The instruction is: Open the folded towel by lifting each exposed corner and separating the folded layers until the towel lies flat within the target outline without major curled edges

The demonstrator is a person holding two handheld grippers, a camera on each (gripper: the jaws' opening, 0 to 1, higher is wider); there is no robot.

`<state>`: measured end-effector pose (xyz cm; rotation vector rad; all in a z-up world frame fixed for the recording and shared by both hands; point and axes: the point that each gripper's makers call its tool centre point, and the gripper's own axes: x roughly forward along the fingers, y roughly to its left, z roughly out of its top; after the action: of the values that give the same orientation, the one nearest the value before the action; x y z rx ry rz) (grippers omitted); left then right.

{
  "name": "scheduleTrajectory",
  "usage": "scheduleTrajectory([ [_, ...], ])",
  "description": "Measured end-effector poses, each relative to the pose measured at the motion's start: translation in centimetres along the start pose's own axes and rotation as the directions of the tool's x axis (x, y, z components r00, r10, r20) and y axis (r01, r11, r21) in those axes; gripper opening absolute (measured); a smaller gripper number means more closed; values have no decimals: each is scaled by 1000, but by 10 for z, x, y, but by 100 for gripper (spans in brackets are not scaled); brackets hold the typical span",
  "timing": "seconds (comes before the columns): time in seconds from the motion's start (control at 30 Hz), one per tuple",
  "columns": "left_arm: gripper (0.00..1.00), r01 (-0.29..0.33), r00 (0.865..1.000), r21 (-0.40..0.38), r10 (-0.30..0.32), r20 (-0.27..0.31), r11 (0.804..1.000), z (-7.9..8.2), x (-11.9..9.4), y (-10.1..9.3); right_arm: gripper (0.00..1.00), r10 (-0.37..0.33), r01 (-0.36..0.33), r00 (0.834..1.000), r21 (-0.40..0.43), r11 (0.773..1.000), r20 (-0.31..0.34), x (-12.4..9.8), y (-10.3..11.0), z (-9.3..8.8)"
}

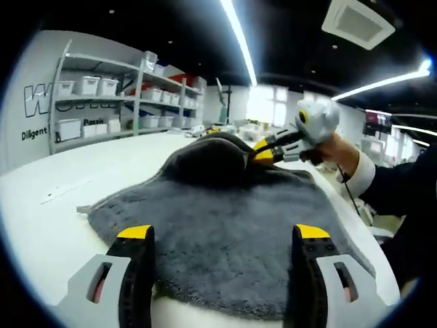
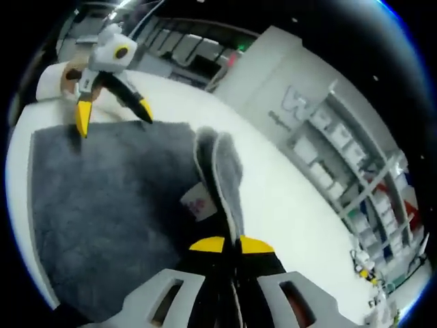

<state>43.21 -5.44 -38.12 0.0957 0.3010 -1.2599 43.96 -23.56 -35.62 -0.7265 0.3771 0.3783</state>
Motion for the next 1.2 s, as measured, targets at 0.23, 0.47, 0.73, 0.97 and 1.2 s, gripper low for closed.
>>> scheduleTrajectory([
  [0.23, 80, -9, 1000, -8, 9, -20, 1000, -4, 1, 0, 0, -38, 39, 999, 51, 998, -17, 1, -20, 0],
  [0.47, 79, -18, 999, -6, 18, -29, 1000, -5, 3, 3, 0, -93, 99, 995, 143, 985, -42, 0, -35, -5],
  [0.73, 78, -18, 998, 30, 20, -62, 999, -8, 6, 0, 0, -158, 163, 986, 166, 973, -45, 7, -55, -16],
  [0.97, 77, -20, 997, 41, 23, -71, 999, -10, 6, -1, 0, -152, 160, 987, 252, 954, -51, 18, -66, -35],
  [1.2, 76, -21, 997, 44, 24, -76, 999, -12, 6, -1, 0, -161, 173, 985, 300, 938, -66, 29, -73, -52],
])
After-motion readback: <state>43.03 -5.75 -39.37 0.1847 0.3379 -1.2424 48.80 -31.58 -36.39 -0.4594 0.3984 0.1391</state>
